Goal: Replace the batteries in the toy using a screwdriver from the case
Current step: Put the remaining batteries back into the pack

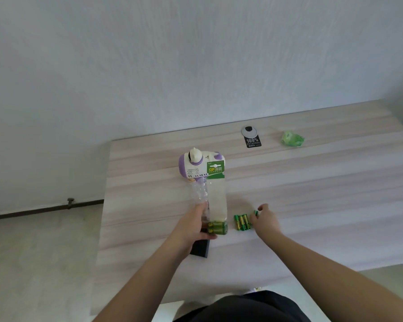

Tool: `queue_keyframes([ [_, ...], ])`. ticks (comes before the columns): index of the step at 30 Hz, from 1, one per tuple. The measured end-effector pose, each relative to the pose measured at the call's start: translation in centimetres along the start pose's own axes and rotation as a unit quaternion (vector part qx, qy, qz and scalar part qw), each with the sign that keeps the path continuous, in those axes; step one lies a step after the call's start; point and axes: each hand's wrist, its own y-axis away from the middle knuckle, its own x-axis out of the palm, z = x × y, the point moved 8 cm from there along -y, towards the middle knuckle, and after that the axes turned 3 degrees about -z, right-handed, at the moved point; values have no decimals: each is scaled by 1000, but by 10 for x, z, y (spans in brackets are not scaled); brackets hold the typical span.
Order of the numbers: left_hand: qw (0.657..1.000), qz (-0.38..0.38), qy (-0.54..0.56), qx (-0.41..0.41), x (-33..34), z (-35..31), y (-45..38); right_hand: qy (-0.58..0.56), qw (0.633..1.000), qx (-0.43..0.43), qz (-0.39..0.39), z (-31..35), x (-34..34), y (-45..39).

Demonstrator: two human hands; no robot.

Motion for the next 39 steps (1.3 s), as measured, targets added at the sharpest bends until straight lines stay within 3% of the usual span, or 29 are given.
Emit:
queue_keyframes([
  [8,999,22,-19,34,11,-22,2,62,998,-8,29,-1,-10,-10],
  [13,998,30,-19,51,29,-28,-1,-106,993,-46,35,4,-43,5],
  [19,997,32,-24,70,51,-34,-5,-339,928,-151,-23,48,-120,61],
  [21,997,32,-23,72,58,-36,-5,-359,910,-208,-2,67,-134,80],
  [24,996,27,-30,75,66,-38,-6,-296,916,-271,20,85,-137,93],
  [30,995,4,-57,79,72,-37,-6,-298,937,-178,49,76,-127,78],
  [34,994,5,-65,87,72,-37,-3,-485,856,-80,161,66,-114,80],
  [36,994,1,-63,86,70,-35,-2,-503,838,-82,197,69,-112,85],
  [39,995,-4,-61,80,69,-30,-1,-426,880,-136,161,71,-114,85],
])
